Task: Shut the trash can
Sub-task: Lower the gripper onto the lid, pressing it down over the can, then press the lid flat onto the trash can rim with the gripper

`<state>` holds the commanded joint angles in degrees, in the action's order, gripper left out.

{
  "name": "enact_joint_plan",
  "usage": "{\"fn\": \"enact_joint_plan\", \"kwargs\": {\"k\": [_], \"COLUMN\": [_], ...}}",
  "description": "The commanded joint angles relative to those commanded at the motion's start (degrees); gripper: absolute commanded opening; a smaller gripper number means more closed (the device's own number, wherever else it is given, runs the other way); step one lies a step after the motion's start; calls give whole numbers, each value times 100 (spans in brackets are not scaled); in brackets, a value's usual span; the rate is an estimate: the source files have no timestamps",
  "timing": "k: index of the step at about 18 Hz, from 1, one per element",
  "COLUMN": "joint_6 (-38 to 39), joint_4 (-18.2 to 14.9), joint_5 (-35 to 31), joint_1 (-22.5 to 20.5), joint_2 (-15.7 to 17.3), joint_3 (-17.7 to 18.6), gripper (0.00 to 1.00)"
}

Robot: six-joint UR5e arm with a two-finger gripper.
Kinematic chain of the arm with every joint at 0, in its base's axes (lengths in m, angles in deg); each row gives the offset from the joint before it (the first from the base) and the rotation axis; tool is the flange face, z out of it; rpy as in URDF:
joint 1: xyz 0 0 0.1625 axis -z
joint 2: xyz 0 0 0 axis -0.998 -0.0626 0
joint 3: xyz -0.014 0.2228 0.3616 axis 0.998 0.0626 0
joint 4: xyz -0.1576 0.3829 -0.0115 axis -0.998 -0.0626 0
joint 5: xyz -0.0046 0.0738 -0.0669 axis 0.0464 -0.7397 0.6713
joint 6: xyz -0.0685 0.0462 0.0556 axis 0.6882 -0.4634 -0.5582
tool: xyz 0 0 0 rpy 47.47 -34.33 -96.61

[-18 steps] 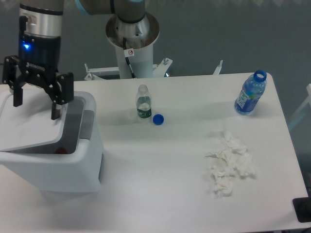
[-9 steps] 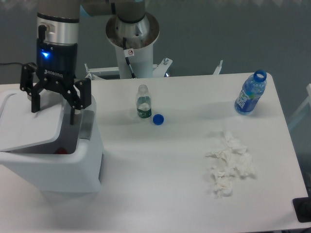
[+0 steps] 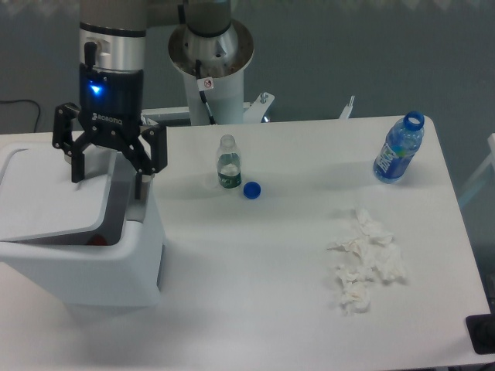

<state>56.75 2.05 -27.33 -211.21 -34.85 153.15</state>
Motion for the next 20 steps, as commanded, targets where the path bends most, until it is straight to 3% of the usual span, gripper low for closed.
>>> {"fn": "enact_joint_plan", "kwargs": {"k": [20], "joint_6": [-79], "joint_4": [18], "joint_5": [-53], "joint_1": [-70], "joint_2": [-290], "joint_3": [35], "gripper": [100]}}
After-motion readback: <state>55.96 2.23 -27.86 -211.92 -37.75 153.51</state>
